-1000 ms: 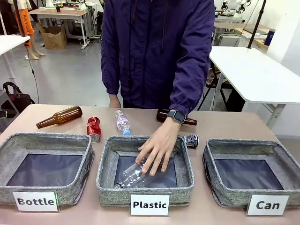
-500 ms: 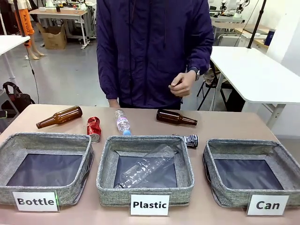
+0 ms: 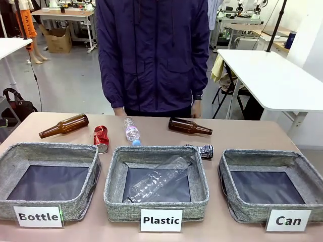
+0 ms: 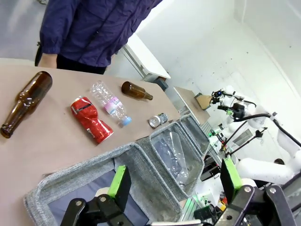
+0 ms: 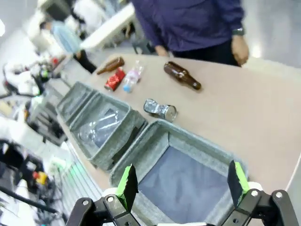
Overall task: Sort the can waste into the basket.
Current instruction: Pick up the can waste from the table and place it in the right Fabric basket.
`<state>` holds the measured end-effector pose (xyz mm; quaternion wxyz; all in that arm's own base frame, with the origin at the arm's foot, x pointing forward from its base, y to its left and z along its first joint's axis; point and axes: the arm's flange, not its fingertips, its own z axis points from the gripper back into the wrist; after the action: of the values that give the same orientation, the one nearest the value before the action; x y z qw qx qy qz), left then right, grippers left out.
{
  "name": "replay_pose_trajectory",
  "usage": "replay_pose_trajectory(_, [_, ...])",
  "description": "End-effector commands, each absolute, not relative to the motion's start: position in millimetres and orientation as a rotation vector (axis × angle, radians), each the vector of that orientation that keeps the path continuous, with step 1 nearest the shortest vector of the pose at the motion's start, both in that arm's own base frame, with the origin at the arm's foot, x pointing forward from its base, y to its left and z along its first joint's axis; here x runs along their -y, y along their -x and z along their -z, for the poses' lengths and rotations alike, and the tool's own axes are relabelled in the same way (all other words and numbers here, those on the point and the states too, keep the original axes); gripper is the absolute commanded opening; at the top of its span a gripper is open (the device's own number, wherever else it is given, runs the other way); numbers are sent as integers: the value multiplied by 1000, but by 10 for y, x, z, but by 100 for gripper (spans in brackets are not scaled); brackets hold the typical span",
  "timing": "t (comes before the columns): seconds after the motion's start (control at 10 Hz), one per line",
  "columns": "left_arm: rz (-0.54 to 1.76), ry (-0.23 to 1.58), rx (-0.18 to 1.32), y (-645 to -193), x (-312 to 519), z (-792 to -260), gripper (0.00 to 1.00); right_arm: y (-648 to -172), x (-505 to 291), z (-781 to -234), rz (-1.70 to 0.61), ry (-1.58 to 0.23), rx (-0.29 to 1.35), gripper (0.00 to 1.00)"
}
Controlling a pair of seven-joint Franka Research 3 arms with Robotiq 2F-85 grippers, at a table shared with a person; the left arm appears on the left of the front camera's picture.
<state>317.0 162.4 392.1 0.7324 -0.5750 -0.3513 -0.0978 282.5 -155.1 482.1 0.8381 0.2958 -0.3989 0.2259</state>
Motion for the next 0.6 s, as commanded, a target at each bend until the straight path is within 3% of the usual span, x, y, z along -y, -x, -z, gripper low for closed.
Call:
replay_pose_trajectory(0.0, [221, 1275, 793, -3170, -1616, -3937, 100, -3010, 700, -4842, -706, -479, 856, 100])
replay_pose_trajectory(0.5, [221, 1275, 793, -3170, -1616, -3937, 100, -4141, -946, -4819, -1304, -131, 623, 100])
